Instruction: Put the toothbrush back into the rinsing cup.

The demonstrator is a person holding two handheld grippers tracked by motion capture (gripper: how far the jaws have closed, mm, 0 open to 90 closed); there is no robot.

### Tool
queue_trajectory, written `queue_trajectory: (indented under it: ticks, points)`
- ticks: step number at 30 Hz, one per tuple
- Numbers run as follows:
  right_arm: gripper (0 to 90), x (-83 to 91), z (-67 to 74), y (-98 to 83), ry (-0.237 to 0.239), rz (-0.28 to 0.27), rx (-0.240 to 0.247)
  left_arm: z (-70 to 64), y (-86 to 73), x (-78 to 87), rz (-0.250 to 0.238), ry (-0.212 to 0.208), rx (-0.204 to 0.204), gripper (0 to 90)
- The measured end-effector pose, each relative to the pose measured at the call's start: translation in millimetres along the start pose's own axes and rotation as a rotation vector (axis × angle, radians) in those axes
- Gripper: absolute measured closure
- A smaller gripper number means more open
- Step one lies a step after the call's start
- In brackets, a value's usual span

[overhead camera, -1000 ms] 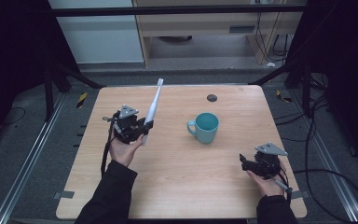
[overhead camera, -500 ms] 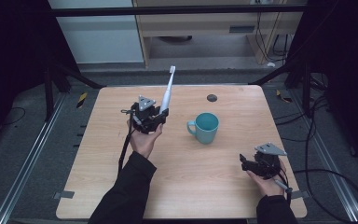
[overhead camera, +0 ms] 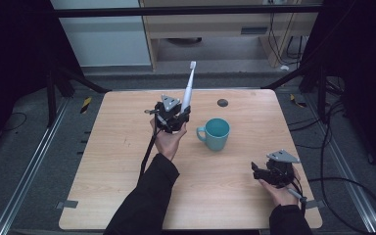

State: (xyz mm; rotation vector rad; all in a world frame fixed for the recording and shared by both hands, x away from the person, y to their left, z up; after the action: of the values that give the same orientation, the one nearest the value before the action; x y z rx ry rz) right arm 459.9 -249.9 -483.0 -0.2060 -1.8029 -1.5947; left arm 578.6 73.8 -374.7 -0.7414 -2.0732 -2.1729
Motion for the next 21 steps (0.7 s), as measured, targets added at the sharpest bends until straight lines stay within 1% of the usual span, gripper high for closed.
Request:
queue_trajectory:
  ticks: [3,5,6,7,8,9,10,13,14,17,18,21]
  points:
    - [19.6,0.2,-0.3,-0.2,0.001,0.002,-0.002,-7.0,5.2,-3.6,-0.019,-0.002,0.007,66.0]
    - [19.6,0.2,-0.5,-0.3,-0.001,0.002,-0.001,-8.7,6.7,-4.2,-0.028,-0.004,0.014,65.9]
    - [20.2,0.2,-1.4,-2.1,-0.003,-0.018,-0.004,-12.2,8.9,-5.9,-0.037,-0.003,0.021,65.9]
    - [20.2,0.2,-1.4,-2.1,-0.003,-0.018,-0.004,-12.2,8.9,-5.9,-0.037,-0.003,0.021,65.9]
    - [20.2,0.4,-1.6,-2.8,-0.001,-0.019,-0.014,-14.0,10.0,-6.8,-0.042,-0.003,0.021,65.9]
    - [20.1,0.5,-2.9,-3.1,-0.007,-0.018,-0.01,-17.6,11.5,-8.8,-0.048,-0.01,0.028,65.9]
    - [20.1,0.5,-2.9,-3.1,-0.007,-0.018,-0.01,-17.6,11.5,-8.8,-0.048,-0.01,0.028,65.9]
    - [19.6,1.0,-3.0,-3.1,-0.005,-0.023,-0.017,-27.3,13.6,-13.6,-0.059,-0.02,0.028,65.9]
    - [19.6,1.0,-3.0,-3.1,-0.005,-0.023,-0.017,-27.3,13.6,-13.6,-0.059,-0.02,0.028,65.9]
    - [19.1,0.6,-3.0,-3.2,-0.002,-0.021,-0.019,-36.0,14.4,-18.4,-0.069,-0.031,0.032,65.9]
    - [19.1,0.6,-3.0,-3.2,-0.002,-0.021,-0.019,-36.0,14.4,-18.4,-0.069,-0.031,0.032,66.0]
    - [18.9,0.6,-3.8,-3.3,-0.001,-0.022,-0.022,-42.8,14.2,-20.6,-0.08,-0.038,0.031,65.9]
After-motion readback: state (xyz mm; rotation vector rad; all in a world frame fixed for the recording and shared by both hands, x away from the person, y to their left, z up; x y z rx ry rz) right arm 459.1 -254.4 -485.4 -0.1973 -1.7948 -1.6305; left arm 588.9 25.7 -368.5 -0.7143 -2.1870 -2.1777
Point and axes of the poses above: each handheld gripper's, and its own axes: x roughly backward along the jaws, y roughly out of its top, z roughly to its left, the point moved 1 cm from there along -x, roughly forward along the jaws, and after that the axes turned 9 degrees about y, right-handed, at the moved point
